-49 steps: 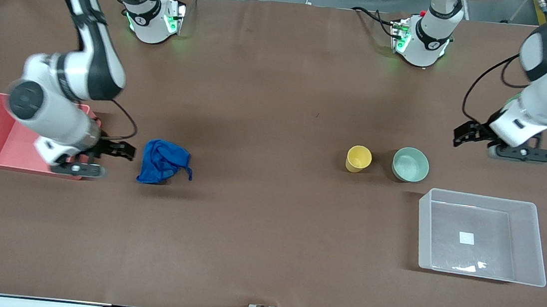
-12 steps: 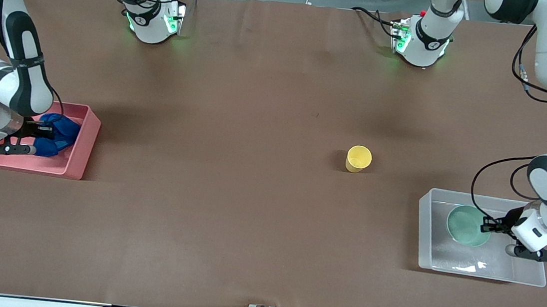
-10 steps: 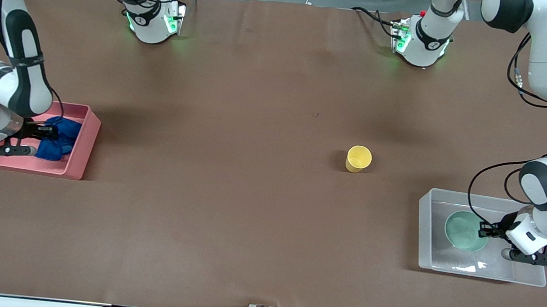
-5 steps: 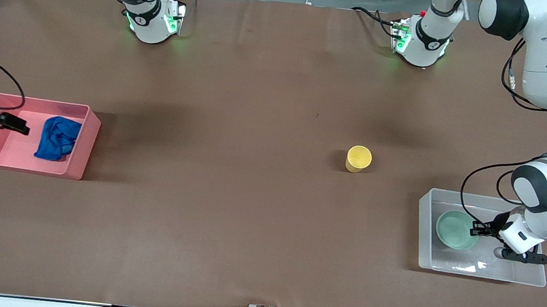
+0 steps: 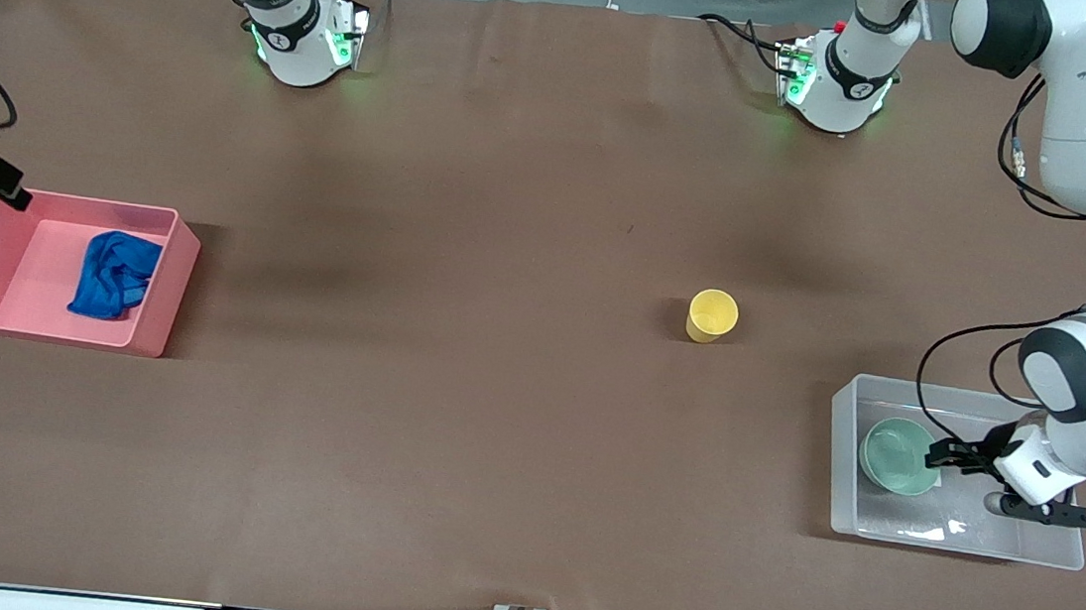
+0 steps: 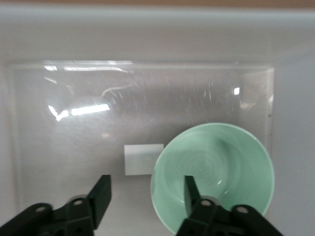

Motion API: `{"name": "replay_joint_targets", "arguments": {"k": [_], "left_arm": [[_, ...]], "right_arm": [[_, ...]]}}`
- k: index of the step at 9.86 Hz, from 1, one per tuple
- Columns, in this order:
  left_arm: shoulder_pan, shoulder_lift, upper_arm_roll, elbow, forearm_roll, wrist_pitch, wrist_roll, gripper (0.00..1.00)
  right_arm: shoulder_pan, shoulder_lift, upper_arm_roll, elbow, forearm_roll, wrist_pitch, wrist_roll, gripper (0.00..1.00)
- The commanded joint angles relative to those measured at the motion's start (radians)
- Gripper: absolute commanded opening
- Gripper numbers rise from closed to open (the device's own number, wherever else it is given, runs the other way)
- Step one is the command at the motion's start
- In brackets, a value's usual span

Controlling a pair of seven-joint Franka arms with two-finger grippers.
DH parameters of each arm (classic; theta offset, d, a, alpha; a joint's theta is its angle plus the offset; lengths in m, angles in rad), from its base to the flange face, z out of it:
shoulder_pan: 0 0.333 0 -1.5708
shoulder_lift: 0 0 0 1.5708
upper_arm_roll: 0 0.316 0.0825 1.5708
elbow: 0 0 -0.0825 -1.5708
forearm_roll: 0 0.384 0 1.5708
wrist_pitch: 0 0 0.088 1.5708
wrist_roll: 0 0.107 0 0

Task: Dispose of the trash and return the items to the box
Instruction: 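Release the cloth and raise the right gripper while the left releases the bowl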

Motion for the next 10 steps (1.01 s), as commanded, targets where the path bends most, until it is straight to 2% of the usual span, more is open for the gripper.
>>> {"name": "replay_joint_targets", "arguments": {"k": [1, 3, 6, 8, 9, 10], "left_arm": [[-0.012, -0.123, -0.015, -0.028, 0.164, -0.079, 0.005, 1.0], [-0.006, -0.272, -0.089, -0.065, 0.281, -0.228, -0.116, 1.0], [0.002, -0.558, -0.199, -0.218, 0.306, -0.356, -0.216, 1.0], [0.035, -0.739, -0.288, -0.367, 0.306, -0.378, -0.331, 1.0], [0.035, -0.795, -0.325, -0.419, 0.306, -0.378, -0.4, 1.0], [0.037, -0.803, -0.369, -0.432, 0.306, -0.378, -0.469, 1.0]], "right_arm": [[-0.003, -0.002, 0.014, 0.049, -0.002, -0.049, 0.032, 1.0], [0.003, 0.0, 0.014, 0.072, -0.002, -0.063, 0.045, 1.0], [0.002, 0.001, 0.014, 0.089, 0.006, -0.123, 0.042, 1.0], [0.003, 0.001, 0.014, 0.088, 0.004, -0.126, 0.037, 1.0], [0.003, 0.001, 0.014, 0.088, 0.004, -0.13, 0.037, 1.0], [0.0, 0.001, 0.013, 0.086, 0.004, -0.13, 0.035, 1.0]]}}
